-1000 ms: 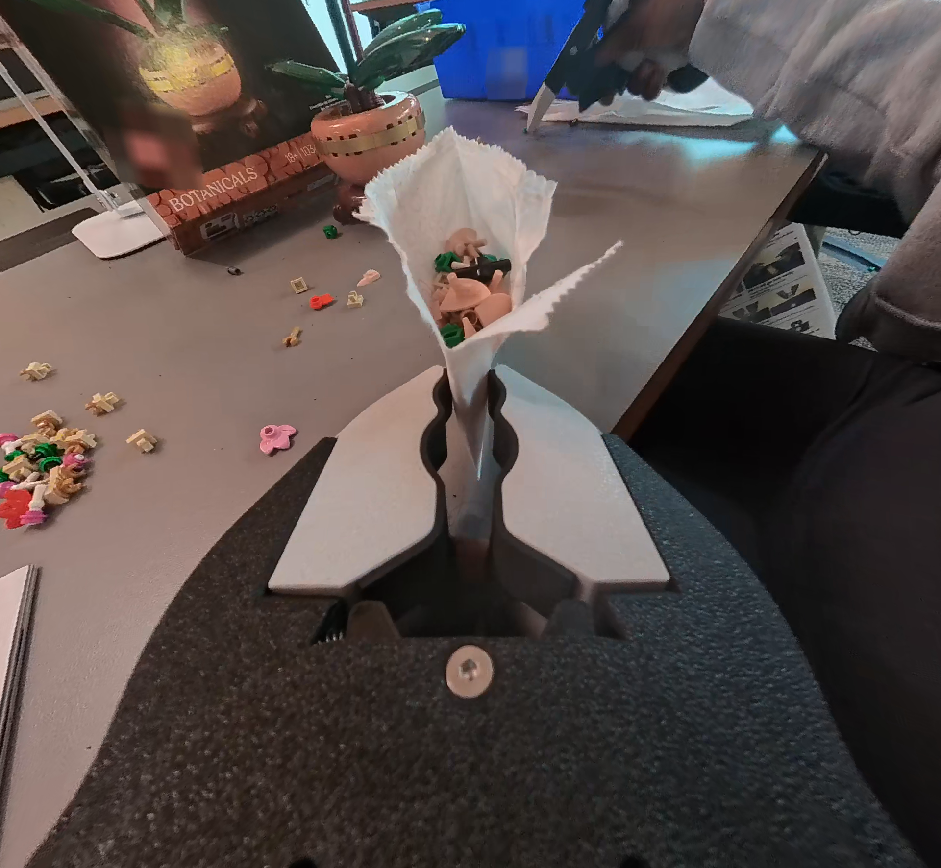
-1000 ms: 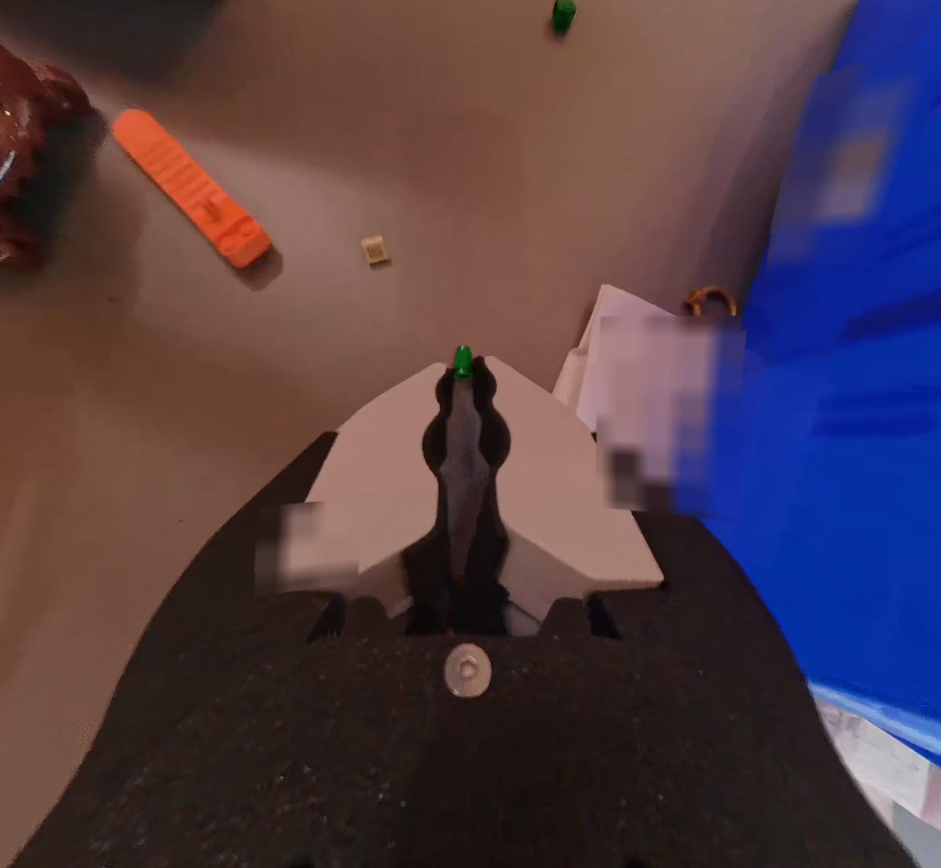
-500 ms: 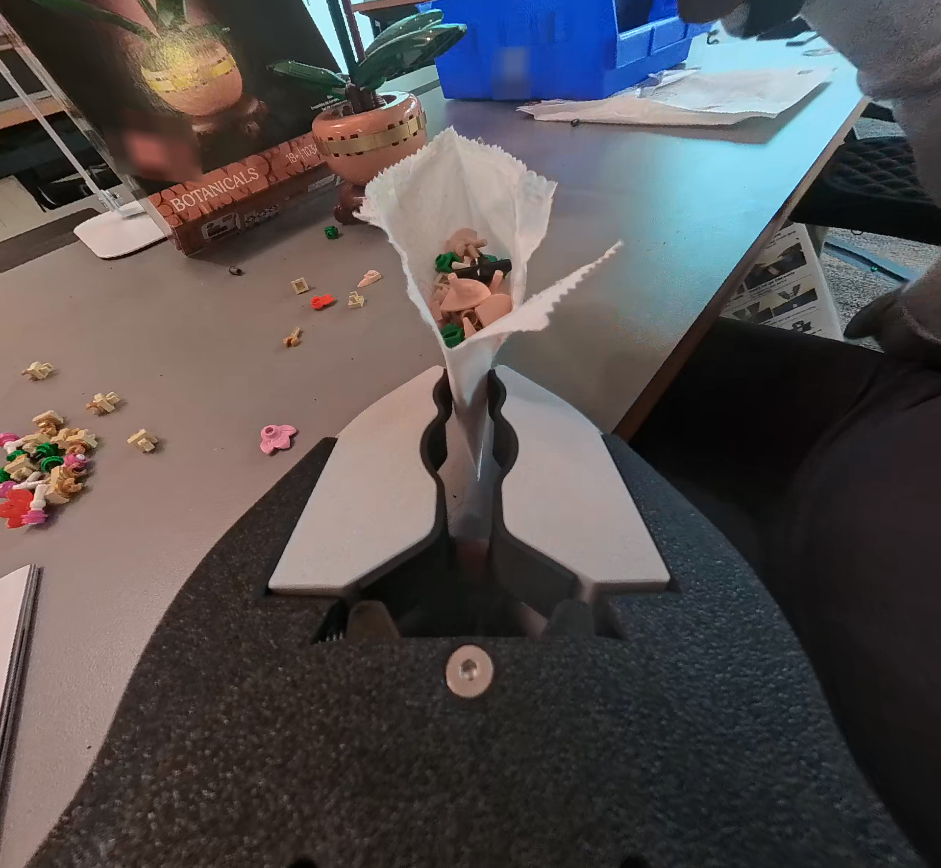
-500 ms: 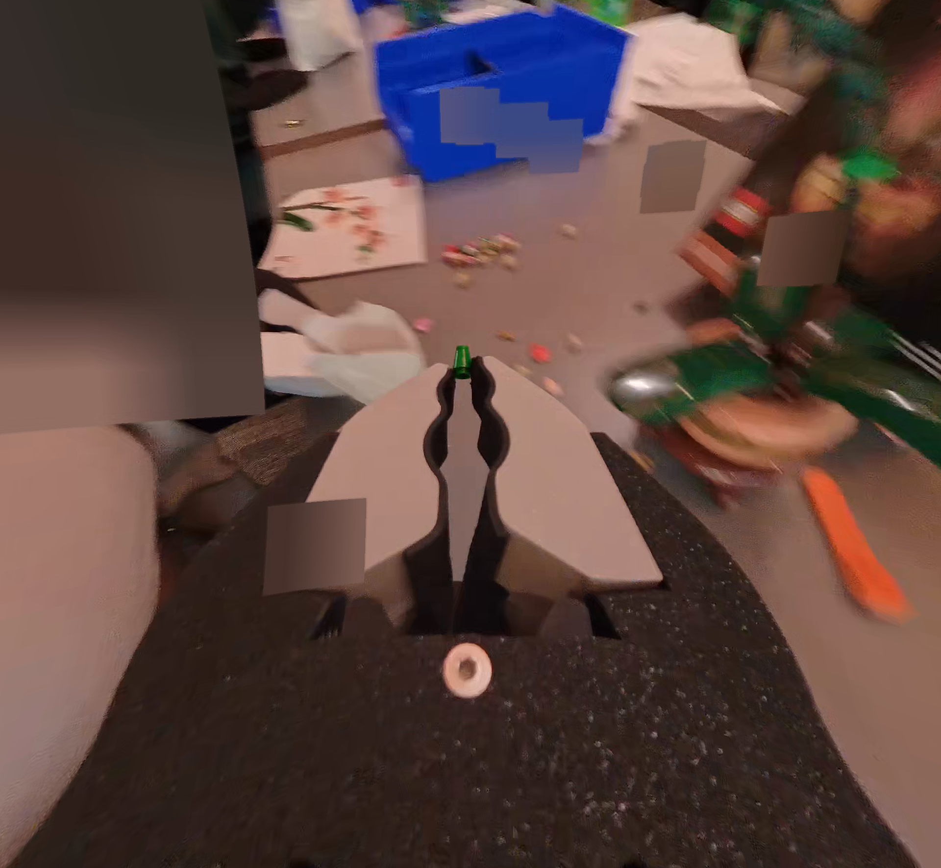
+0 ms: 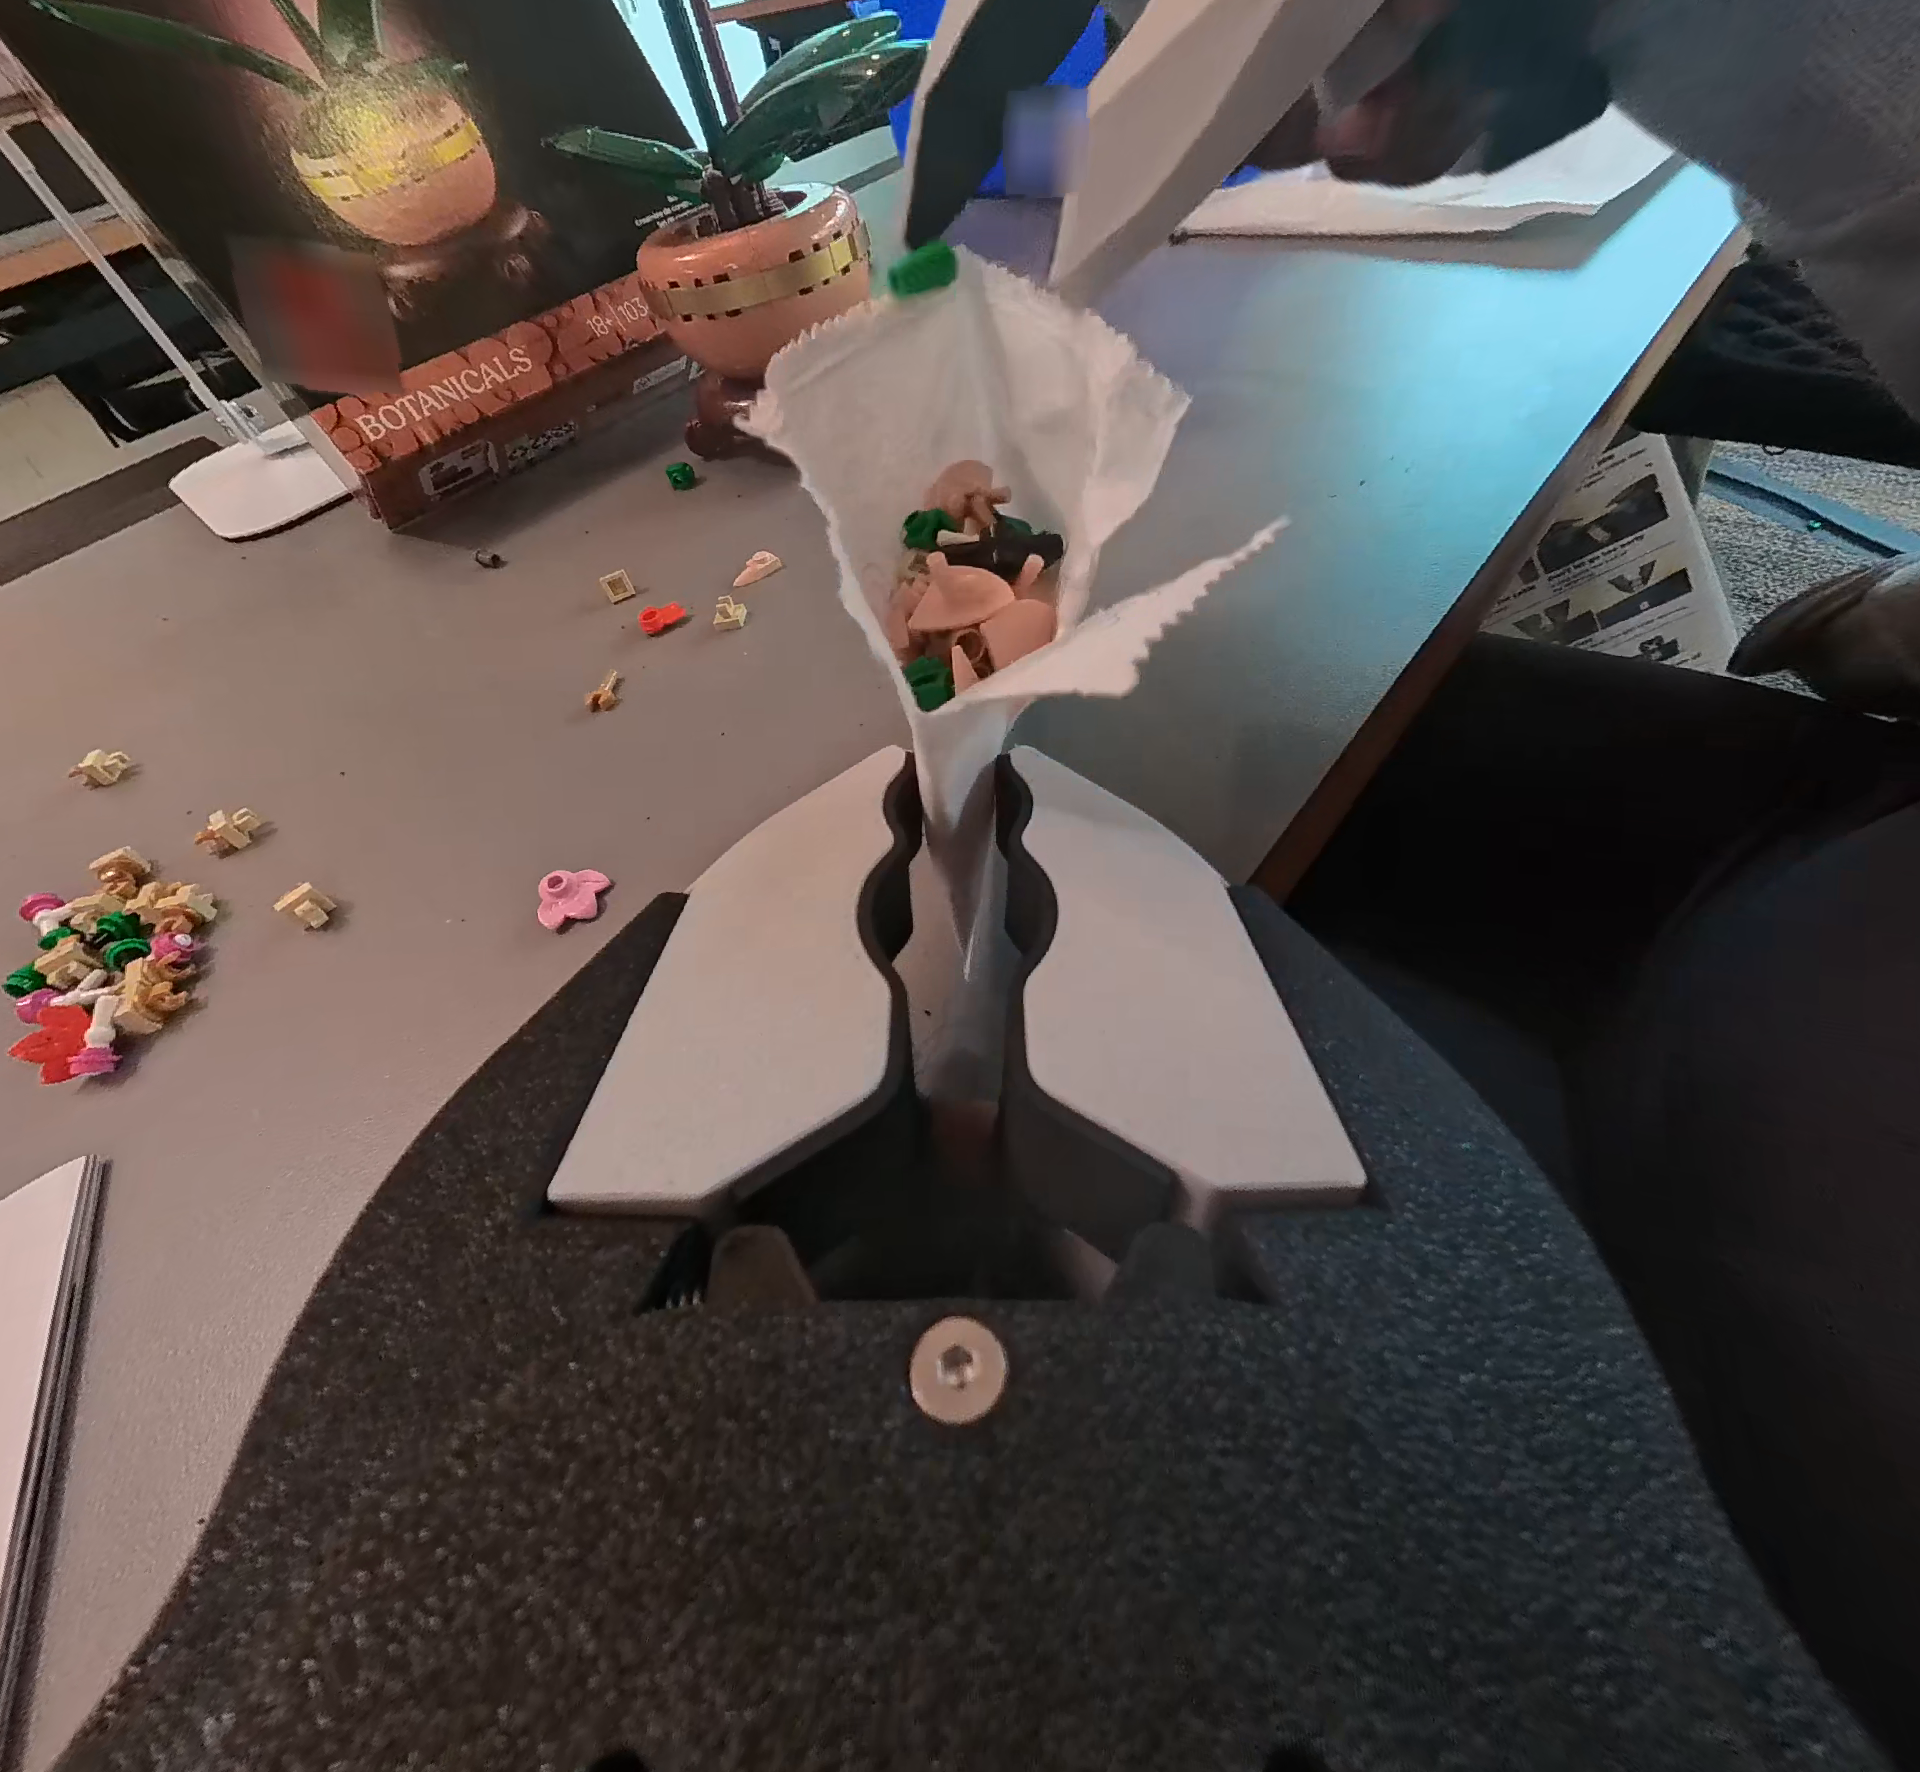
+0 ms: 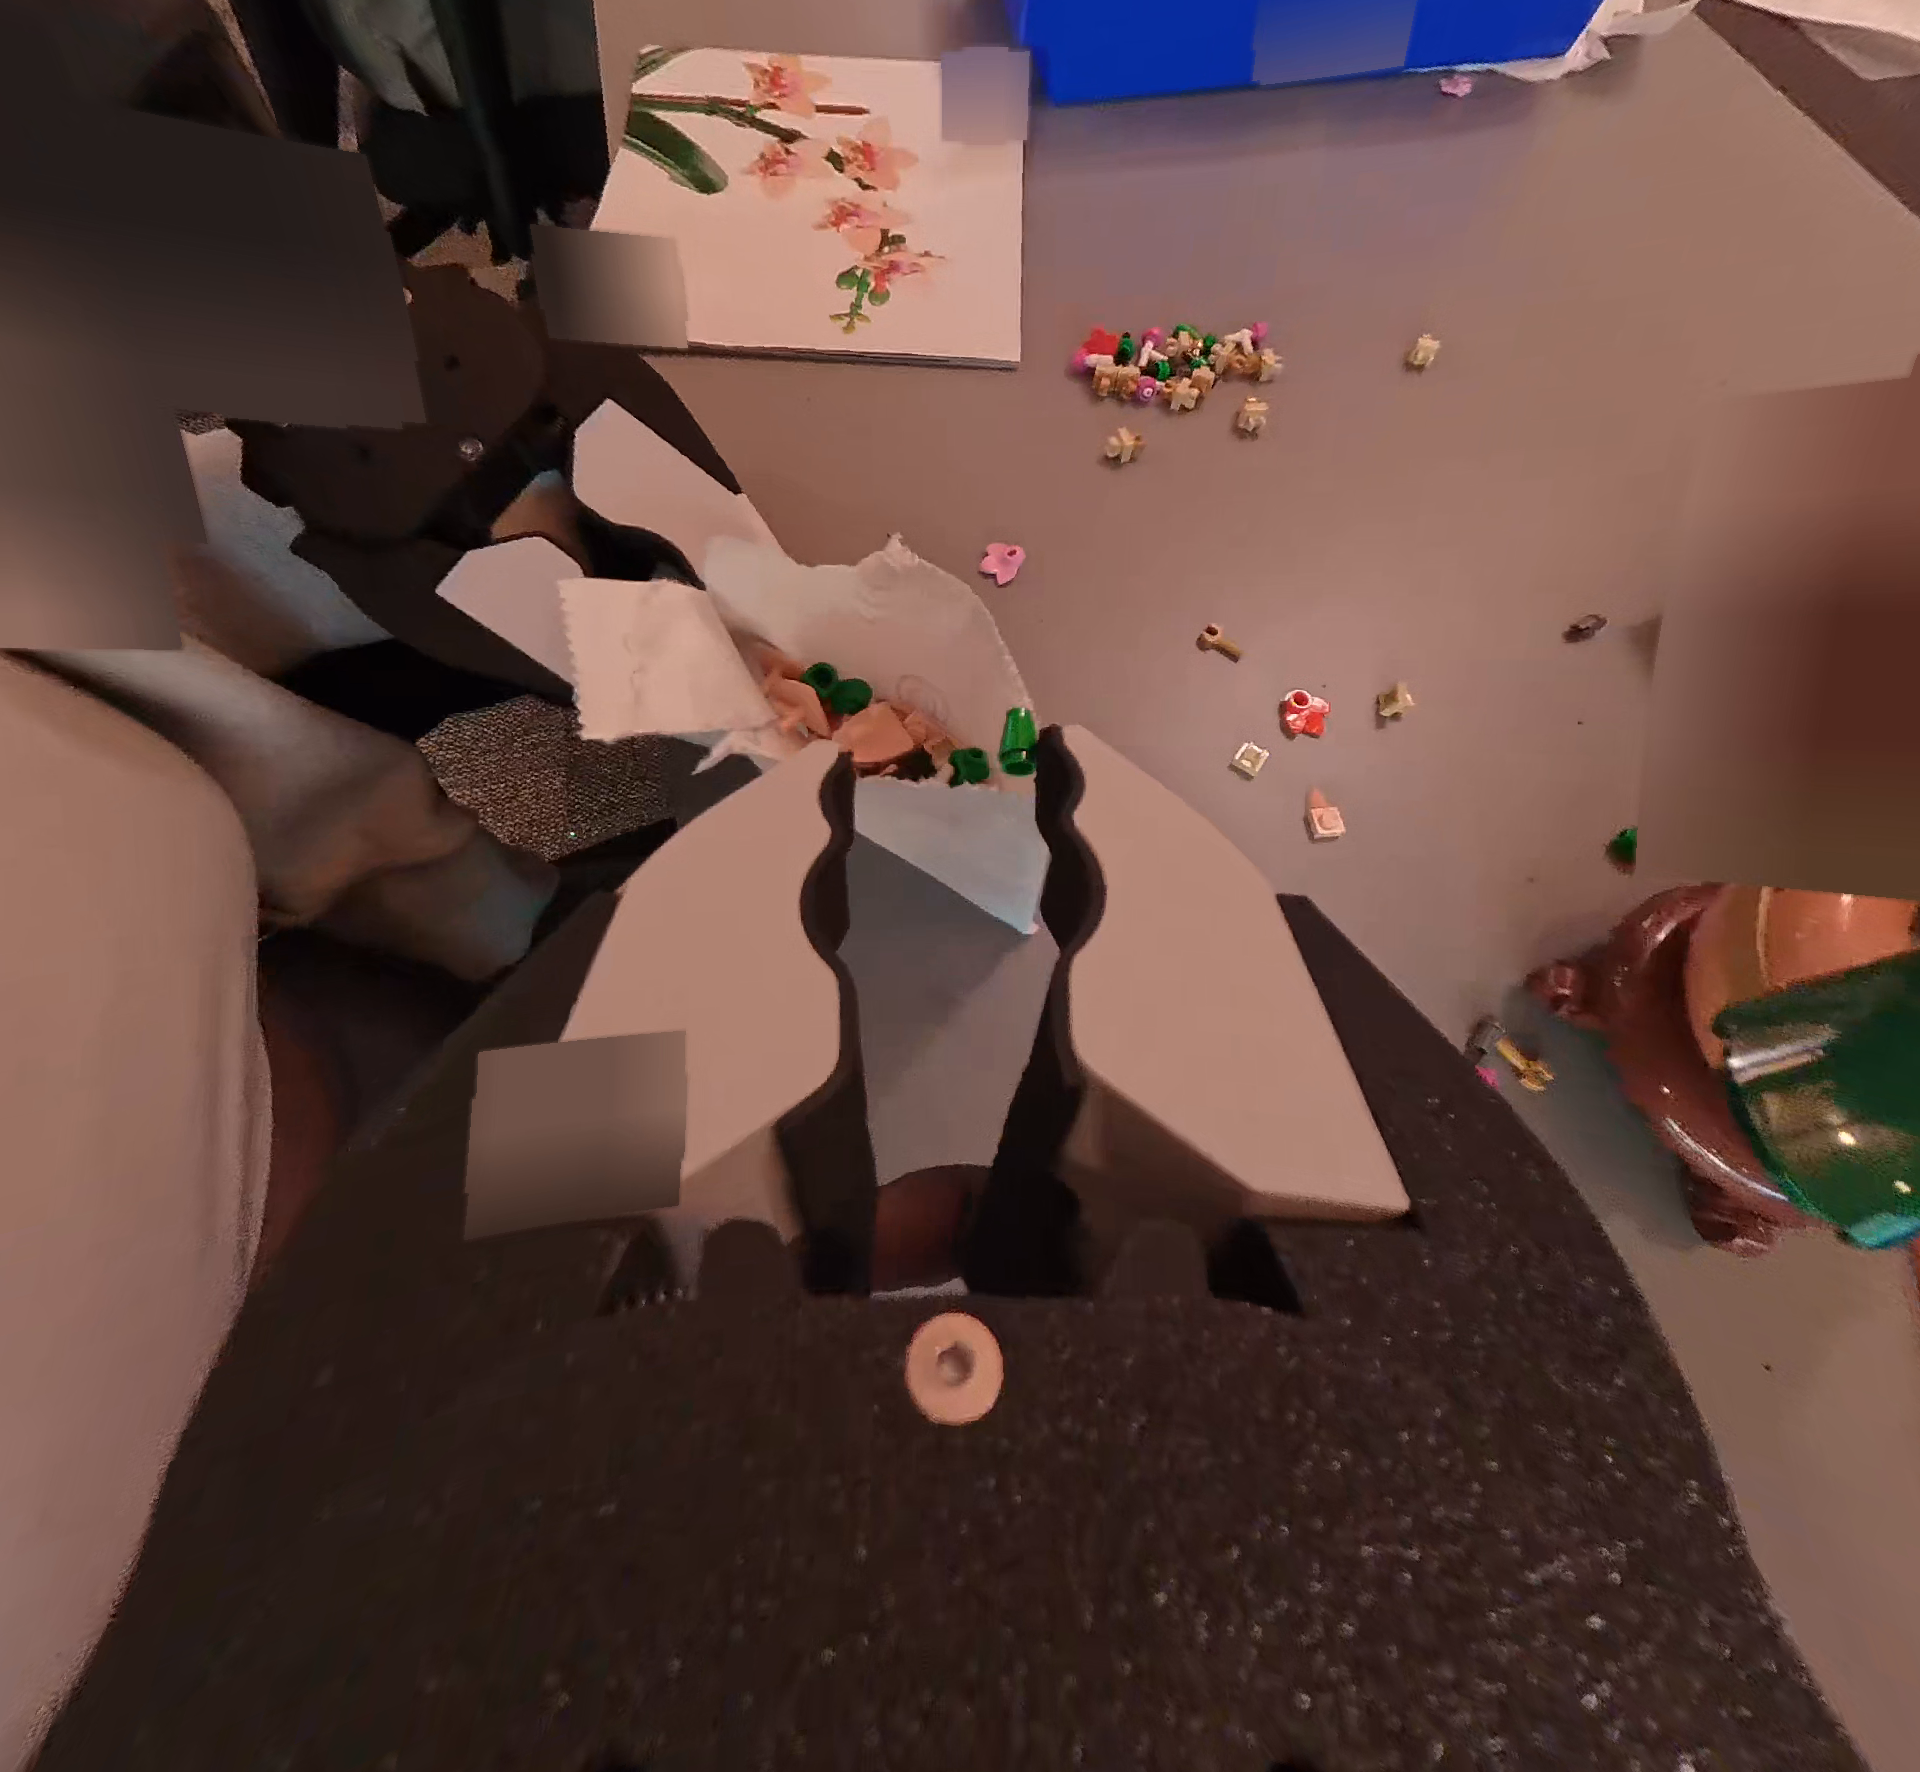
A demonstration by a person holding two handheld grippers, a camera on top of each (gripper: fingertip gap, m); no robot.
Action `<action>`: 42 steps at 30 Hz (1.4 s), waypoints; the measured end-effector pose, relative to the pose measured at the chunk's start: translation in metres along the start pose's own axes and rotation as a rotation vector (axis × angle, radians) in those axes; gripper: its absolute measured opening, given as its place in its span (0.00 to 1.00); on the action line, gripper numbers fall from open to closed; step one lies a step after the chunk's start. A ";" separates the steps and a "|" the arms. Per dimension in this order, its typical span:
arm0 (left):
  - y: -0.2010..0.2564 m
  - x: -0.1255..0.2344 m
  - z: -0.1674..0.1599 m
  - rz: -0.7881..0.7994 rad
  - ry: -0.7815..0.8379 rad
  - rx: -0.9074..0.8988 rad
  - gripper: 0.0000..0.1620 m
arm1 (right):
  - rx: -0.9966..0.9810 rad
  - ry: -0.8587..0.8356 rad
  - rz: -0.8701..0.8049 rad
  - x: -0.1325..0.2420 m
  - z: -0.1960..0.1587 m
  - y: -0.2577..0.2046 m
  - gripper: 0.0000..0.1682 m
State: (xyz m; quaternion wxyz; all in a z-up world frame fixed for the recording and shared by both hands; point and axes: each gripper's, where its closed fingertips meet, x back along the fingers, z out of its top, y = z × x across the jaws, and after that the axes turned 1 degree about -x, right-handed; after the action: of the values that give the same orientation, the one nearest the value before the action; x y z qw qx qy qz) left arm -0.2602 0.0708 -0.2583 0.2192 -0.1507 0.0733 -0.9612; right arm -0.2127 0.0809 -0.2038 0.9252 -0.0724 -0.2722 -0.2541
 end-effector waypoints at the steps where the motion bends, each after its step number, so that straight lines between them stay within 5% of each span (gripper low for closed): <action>1: 0.000 0.000 0.000 -0.001 0.000 0.001 0.08 | 0.005 0.003 -0.003 0.004 -0.001 0.001 0.22; 10: 0.000 0.000 0.000 0.001 -0.001 0.004 0.08 | 0.108 0.024 0.045 0.004 0.003 -0.013 0.27; 14: 0.000 0.000 0.000 0.000 0.000 0.004 0.08 | 0.091 0.051 0.012 0.027 -0.007 -0.001 0.19; 21: 0.001 0.000 0.000 -0.001 0.002 0.001 0.08 | -0.282 -0.223 -0.637 0.162 -0.144 0.148 0.09; 25: 0.001 0.000 0.000 -0.004 0.001 0.009 0.08 | -0.305 -0.359 -0.631 0.184 -0.175 0.174 0.09; 34: 0.000 -0.001 0.000 -0.001 0.000 0.008 0.08 | 0.262 -1.086 -0.170 0.183 -0.191 0.199 0.09; 42: 0.001 0.000 0.001 -0.009 0.007 0.023 0.08 | 0.191 -1.145 -0.067 0.177 -0.206 0.209 0.08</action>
State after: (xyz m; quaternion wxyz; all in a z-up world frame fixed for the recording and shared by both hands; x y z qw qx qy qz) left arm -0.2599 0.0697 -0.2578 0.2166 -0.1450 0.0622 -0.9634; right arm 0.1178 0.1280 -0.2811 0.6245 -0.1057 -0.7531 -0.1777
